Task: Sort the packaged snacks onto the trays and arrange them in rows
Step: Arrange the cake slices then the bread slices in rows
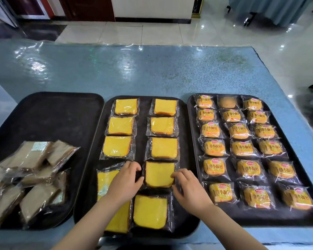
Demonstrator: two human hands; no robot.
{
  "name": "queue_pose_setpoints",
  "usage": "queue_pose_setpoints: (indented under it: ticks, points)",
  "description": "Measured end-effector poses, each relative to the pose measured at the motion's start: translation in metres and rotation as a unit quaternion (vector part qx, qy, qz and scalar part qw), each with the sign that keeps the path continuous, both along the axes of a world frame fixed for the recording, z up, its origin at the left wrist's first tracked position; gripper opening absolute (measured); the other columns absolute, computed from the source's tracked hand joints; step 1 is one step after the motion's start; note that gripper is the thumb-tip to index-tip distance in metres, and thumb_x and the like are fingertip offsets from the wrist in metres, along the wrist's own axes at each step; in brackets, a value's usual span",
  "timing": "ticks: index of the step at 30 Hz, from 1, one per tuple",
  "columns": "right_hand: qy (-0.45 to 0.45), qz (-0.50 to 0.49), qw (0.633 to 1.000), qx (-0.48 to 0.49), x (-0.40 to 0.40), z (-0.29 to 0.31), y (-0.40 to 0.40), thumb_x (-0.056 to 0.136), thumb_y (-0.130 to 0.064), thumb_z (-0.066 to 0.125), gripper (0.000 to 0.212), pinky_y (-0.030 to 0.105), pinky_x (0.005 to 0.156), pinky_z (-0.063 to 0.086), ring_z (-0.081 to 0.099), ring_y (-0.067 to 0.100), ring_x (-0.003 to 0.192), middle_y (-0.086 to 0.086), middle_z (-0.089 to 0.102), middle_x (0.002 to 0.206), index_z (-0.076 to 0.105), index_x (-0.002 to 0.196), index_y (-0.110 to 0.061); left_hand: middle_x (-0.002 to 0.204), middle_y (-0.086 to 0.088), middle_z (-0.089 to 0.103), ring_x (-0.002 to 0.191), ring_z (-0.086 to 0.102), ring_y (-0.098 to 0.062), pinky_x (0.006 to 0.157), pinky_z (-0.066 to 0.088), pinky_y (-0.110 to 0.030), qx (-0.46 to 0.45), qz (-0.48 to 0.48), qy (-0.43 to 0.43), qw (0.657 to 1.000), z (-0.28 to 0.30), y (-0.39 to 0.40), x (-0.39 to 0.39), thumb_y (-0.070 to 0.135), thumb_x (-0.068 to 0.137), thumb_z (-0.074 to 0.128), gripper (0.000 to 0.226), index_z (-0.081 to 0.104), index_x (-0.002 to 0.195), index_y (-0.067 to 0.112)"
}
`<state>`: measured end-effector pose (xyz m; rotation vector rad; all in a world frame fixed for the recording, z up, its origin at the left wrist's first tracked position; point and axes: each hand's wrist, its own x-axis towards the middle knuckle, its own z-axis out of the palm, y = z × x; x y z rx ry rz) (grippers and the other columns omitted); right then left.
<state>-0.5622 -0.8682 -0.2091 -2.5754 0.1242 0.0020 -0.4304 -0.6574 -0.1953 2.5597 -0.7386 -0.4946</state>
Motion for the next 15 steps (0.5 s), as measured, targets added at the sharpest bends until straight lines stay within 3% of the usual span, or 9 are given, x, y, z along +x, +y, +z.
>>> queue_pose_setpoints:
  ticks: [3,5,7,10,15]
  points:
    - [0.045,0.011,0.999,0.022,-0.015,0.003,0.008,0.093,-0.032,0.051,0.011,0.025,0.071,0.045,0.055,0.011,0.086,-0.007,0.058,0.097,0.052,0.102,-0.026,0.107,0.013,0.051,0.094,0.051,-0.004,0.077,0.045,-0.019,0.043,-0.077,0.030,0.996,0.002,0.017,-0.008,0.037,0.095,0.055,0.014,0.048,0.106,0.031]
    - [0.109,-0.006,0.994,0.026,-0.020,0.006,0.014,0.094,-0.040,0.049,0.015,0.031,0.063,0.046,0.057,0.014,0.074,-0.005,0.060,0.084,0.049,0.090,-0.026,0.107,0.015,0.056,0.095,0.051,-0.005,0.080,0.041,-0.021,0.079,-0.137,0.029,0.987,0.003,0.025,-0.012,0.042,0.094,0.054,0.017,0.051,0.109,0.032]
    - [0.169,-0.028,0.985,0.009,-0.024,0.005,0.021,0.093,-0.048,0.049,0.025,0.034,0.062,0.047,0.059,0.016,0.069,-0.003,0.062,0.077,0.048,0.083,-0.025,0.110,0.015,0.058,0.100,0.052,-0.007,0.086,0.038,-0.024,0.104,-0.163,0.012,0.981,0.001,0.028,-0.016,0.045,0.094,0.053,0.025,0.050,0.115,0.032]
    - [0.219,-0.083,0.971,0.037,-0.026,-0.001,0.029,0.089,-0.050,0.053,0.027,0.037,0.063,0.050,0.061,0.019,0.068,-0.001,0.064,0.075,0.045,0.089,-0.023,0.109,0.014,0.059,0.102,0.052,-0.008,0.090,0.036,-0.026,0.104,-0.165,-0.011,0.981,-0.002,0.028,-0.019,0.044,0.093,0.054,0.024,0.051,0.114,0.032]
    - [0.227,-0.152,0.950,0.152,-0.028,0.001,0.034,0.088,-0.023,0.062,0.016,0.031,0.064,0.051,0.063,0.013,0.063,0.003,0.065,0.068,0.049,0.098,-0.022,0.102,0.013,0.059,0.097,0.045,-0.008,0.080,0.031,-0.024,0.097,-0.181,-0.041,0.978,0.000,0.022,-0.020,0.043,0.092,0.056,0.019,0.056,0.106,0.031]
